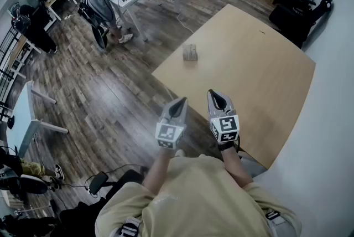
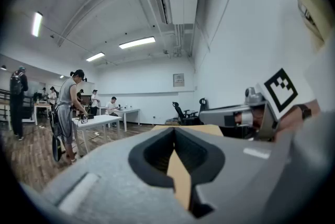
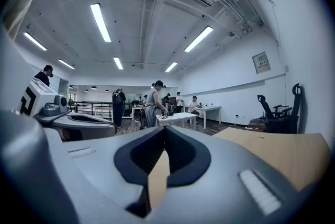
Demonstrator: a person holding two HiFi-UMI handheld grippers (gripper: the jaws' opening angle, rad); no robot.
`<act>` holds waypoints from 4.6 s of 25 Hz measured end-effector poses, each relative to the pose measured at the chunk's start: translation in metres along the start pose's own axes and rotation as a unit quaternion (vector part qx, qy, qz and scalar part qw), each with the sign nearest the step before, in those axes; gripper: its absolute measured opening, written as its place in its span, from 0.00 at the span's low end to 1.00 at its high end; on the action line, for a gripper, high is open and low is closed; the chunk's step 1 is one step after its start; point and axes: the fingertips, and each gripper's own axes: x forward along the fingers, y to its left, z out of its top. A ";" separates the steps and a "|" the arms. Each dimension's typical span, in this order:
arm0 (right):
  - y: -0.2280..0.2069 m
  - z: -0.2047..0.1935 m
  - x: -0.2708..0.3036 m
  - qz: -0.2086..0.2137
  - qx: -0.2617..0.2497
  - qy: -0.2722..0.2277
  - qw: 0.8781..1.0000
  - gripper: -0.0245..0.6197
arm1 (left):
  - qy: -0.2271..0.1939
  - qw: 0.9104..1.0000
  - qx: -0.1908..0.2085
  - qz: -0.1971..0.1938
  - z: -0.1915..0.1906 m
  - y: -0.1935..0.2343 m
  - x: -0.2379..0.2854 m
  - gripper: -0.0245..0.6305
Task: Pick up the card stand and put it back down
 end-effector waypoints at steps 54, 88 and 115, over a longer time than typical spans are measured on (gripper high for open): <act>-0.087 -0.132 0.335 -0.046 0.078 0.149 0.985 0.05 | 0.151 0.961 -0.004 -0.230 -0.190 0.303 0.293 0.27; -0.199 -0.192 0.351 -0.092 0.182 0.149 0.967 0.05 | 0.236 0.891 0.114 -0.370 -0.270 0.208 0.411 0.15; -0.103 -0.017 0.278 -0.098 0.070 0.003 0.993 0.05 | 0.024 0.983 0.042 -0.176 -0.007 0.228 0.274 0.13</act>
